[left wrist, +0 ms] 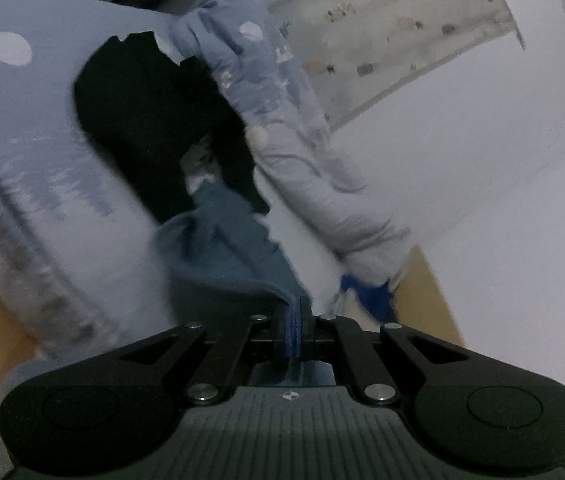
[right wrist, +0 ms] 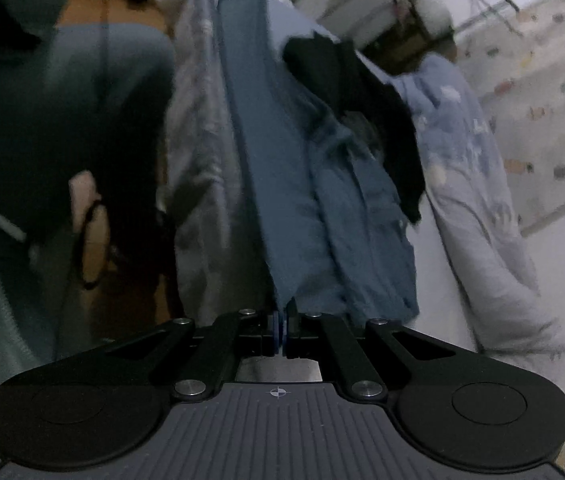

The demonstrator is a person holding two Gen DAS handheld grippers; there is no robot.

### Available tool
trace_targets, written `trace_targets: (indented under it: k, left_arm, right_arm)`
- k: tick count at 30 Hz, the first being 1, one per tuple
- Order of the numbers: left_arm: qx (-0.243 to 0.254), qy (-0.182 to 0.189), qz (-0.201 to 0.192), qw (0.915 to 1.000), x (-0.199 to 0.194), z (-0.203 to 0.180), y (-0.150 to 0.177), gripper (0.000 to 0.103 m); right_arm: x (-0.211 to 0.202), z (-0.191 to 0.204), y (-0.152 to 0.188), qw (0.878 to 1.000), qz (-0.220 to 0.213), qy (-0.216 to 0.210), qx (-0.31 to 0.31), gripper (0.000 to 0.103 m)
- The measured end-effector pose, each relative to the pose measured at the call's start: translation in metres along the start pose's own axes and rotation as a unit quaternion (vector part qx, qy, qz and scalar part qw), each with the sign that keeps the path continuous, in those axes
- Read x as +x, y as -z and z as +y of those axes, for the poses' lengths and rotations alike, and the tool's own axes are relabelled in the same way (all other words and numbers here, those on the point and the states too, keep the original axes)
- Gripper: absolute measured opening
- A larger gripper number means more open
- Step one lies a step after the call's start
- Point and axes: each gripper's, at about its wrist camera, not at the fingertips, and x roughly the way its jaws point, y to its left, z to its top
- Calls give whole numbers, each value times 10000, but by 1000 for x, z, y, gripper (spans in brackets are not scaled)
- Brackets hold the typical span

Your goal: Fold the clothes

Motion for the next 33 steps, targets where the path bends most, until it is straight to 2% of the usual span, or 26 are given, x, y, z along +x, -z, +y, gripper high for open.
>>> trace_targets:
  k: [4,7,10,15,18,21,24,26,29,31,32,33]
  left_arm:
    - [-339,35,-146,9993,62,-13,-31,6]
    - [-446,-129,-209,9987,115,-21,-57,6]
    - [-583,-397,-269,9971,167,-22,-83,6]
    - [-611,-1031,-253,9925,257,-12,-127,6]
    - [-562,-1435,-242,9877,320,8,-152,6]
    - [-579,-1902,-183,9799,380,34,-172,6]
    - [-600,-2423,-74,9683,441,65,-187,6]
    - [-441,-2678,-36,9625,470,82,-194,6]
    - [-202,-2745,-22,9614,496,100,-199,6]
    - [-136,-2498,13,9682,497,110,-200,6]
    - [-43,-2358,23,9718,496,113,-199,12]
    - [49,-2216,33,9751,494,117,-197,19]
  right_arm:
    - [16,-55,0,9999,56,-97,110,2]
    - [42,-112,-3,9994,164,-284,94,2]
    - [82,-171,-7,9993,255,-281,66,2]
    - [177,-262,-12,9989,356,-252,198,2]
    - [251,-309,-17,9978,510,-364,201,2]
    - [328,-349,-20,9960,652,-517,331,2]
    - [407,-381,-20,9921,782,-736,655,3]
    - [424,-385,-8,9899,652,-666,1070,3]
    - [449,-392,10,9830,456,-560,1687,3]
    - [466,-396,21,9760,323,-487,2095,8]
    - [475,-398,27,9719,257,-451,2298,21]
    - [483,-400,33,9672,190,-414,2499,40]
